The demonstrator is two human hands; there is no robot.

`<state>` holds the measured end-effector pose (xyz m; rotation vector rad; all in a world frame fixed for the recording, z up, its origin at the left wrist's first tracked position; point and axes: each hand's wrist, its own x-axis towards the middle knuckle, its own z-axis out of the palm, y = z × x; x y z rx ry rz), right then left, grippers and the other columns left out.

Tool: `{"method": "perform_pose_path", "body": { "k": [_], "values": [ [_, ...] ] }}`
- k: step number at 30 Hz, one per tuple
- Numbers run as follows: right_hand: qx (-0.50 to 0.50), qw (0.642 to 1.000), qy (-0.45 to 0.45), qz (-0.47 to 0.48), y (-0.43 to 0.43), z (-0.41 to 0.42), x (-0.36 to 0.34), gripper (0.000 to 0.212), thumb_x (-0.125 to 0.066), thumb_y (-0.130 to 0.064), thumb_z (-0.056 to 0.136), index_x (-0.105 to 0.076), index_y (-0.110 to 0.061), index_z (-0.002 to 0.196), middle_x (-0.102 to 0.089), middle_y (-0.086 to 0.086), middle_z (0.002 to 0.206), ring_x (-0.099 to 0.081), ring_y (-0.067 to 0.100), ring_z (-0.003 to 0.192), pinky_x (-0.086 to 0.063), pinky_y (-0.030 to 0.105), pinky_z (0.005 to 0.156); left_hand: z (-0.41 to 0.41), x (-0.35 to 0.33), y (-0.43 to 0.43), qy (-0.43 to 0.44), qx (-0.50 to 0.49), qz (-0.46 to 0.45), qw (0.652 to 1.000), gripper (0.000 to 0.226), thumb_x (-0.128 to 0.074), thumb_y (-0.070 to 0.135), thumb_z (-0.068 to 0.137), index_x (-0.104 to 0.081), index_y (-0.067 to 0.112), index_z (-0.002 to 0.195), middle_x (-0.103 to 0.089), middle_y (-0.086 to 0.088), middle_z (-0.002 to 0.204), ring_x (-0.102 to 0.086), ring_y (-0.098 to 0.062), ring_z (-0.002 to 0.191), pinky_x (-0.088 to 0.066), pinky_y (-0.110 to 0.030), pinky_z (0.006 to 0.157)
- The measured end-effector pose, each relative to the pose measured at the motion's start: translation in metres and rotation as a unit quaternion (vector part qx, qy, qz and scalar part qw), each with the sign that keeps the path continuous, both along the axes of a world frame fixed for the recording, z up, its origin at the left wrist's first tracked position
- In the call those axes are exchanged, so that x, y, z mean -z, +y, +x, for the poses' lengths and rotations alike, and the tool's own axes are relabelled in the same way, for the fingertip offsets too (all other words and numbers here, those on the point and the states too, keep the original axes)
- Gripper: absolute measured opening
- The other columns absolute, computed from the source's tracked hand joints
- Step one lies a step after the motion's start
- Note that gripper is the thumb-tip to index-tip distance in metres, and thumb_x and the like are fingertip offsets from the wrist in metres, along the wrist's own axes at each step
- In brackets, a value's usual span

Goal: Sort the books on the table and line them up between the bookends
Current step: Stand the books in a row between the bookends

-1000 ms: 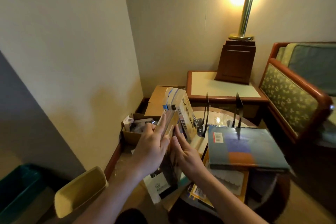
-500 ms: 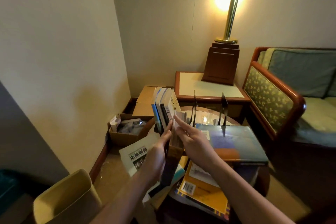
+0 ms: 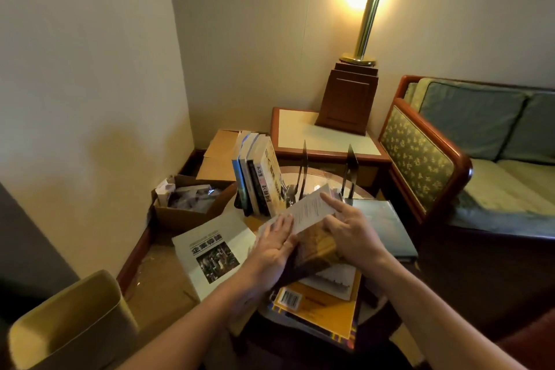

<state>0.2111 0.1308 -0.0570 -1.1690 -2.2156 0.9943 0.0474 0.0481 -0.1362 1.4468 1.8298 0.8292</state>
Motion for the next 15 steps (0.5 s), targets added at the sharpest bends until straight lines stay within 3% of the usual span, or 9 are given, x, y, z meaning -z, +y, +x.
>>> {"method": "perform_pose_path", "body": {
  "k": [2,4,6,9,12,15],
  "values": [
    [-0.013,1.0,0.015,0.019,0.001,-0.004,-0.008,0.039,-0.054,-0.013,0.099,-0.058,-0.043,0.124,-0.05,0.002,0.145,-0.053,0.026,0.127,-0.058,0.043,0.092,-0.02,0.007,0.006,0.044,-0.039,-0.02,0.998,0.066,-0.017,0.059,0.102,-0.004,0.03,0.159,0.005,0.01,0.167,0.01,-0.024,0.154,0.002,-0.051,0.125],
    [-0.02,0.999,0.021,0.045,0.003,-0.008,-0.016,0.046,-0.056,-0.015,0.1,-0.052,-0.044,0.135,-0.051,0.002,0.128,-0.052,0.022,0.122,-0.062,0.045,0.081,-0.043,0.022,0.009,0.145,-0.097,-0.057,0.983,0.061,-0.019,0.05,0.106,-0.005,0.025,0.16,0.006,0.004,0.167,0.008,-0.029,0.154,0.0,-0.053,0.125],
    [-0.006,0.996,0.001,0.084,0.008,-0.014,-0.029,0.054,-0.052,-0.018,0.102,-0.036,-0.042,0.148,-0.045,-0.001,0.11,-0.049,0.017,0.113,-0.062,0.04,0.08,-0.061,0.038,0.016,0.213,-0.121,-0.086,0.966,0.066,-0.019,0.055,0.105,-0.002,0.025,0.161,0.006,0.001,0.168,0.01,-0.03,0.154,0.003,-0.052,0.125],
    [0.019,0.989,-0.029,0.146,0.021,-0.024,-0.048,0.054,-0.049,-0.022,0.103,-0.032,-0.041,0.151,-0.041,0.001,0.105,-0.047,0.02,0.106,-0.053,0.031,0.074,-0.082,0.054,0.02,0.253,-0.081,-0.101,0.959,0.072,-0.016,0.064,0.101,0.0,0.028,0.161,0.012,0.002,0.167,0.019,-0.03,0.152,0.011,-0.051,0.123],
    [0.026,0.98,-0.048,0.19,0.033,-0.037,-0.061,0.053,-0.048,-0.022,0.103,-0.033,-0.039,0.152,-0.043,0.006,0.109,-0.049,0.024,0.106,-0.056,0.034,0.076,-0.089,0.069,0.015,0.298,-0.038,-0.113,0.947,0.072,-0.013,0.066,0.099,0.006,0.031,0.159,0.02,0.004,0.165,0.025,-0.029,0.15,0.011,-0.052,0.123],
    [0.016,0.977,-0.052,0.207,0.052,-0.056,-0.066,0.053,-0.047,-0.021,0.104,-0.033,-0.037,0.152,-0.044,0.007,0.115,-0.051,0.028,0.11,-0.059,0.04,0.08,-0.091,0.081,0.013,0.307,-0.057,-0.093,0.945,0.075,-0.01,0.07,0.096,0.012,0.033,0.158,0.023,0.008,0.163,0.024,-0.027,0.15,0.009,-0.051,0.123]
  ]
}}
